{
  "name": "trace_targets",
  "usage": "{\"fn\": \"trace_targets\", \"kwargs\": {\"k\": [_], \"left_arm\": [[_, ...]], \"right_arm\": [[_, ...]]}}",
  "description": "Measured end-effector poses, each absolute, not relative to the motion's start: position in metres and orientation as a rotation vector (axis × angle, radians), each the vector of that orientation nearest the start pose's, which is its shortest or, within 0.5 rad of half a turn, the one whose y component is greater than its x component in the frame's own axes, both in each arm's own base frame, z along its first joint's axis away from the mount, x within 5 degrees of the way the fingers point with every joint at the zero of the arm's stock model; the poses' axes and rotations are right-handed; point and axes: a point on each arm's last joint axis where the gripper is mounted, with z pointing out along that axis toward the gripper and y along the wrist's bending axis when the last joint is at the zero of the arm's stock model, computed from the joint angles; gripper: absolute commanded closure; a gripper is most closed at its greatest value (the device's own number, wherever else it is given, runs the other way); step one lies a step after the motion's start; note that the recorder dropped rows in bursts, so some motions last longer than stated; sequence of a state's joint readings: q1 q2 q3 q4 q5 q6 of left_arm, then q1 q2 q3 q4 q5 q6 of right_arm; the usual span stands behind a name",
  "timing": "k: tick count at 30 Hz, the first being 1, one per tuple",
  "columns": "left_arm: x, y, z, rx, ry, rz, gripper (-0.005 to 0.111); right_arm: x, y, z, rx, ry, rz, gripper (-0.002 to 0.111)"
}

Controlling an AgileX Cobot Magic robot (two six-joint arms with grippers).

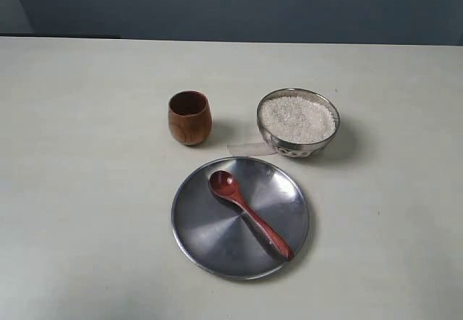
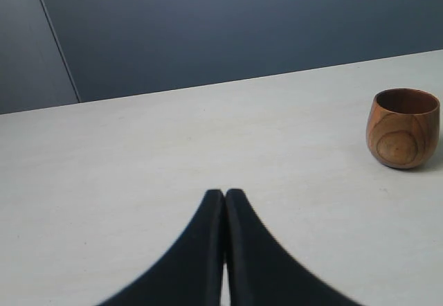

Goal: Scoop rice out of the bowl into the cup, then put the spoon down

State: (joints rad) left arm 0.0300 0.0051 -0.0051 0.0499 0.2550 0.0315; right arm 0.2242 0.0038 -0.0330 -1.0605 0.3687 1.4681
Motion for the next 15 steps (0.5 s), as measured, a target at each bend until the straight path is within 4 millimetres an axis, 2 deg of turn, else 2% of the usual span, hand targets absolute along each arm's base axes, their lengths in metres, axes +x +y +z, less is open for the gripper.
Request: {"fn": "trace_targets", "kwargs": {"k": [7, 15], "left_arm": [[0.055, 0.003, 0.192, 0.034, 1.739, 0.092, 0.106], [0.055, 0.003, 0.192, 0.034, 1.739, 0.092, 0.106]], "right_arm": [[0.056, -0.012, 0.210, 0.341, 1.578, 0.263, 0.108], [0.055, -0.005, 0.203, 0.189, 1.680, 0.212, 0.108]]}}
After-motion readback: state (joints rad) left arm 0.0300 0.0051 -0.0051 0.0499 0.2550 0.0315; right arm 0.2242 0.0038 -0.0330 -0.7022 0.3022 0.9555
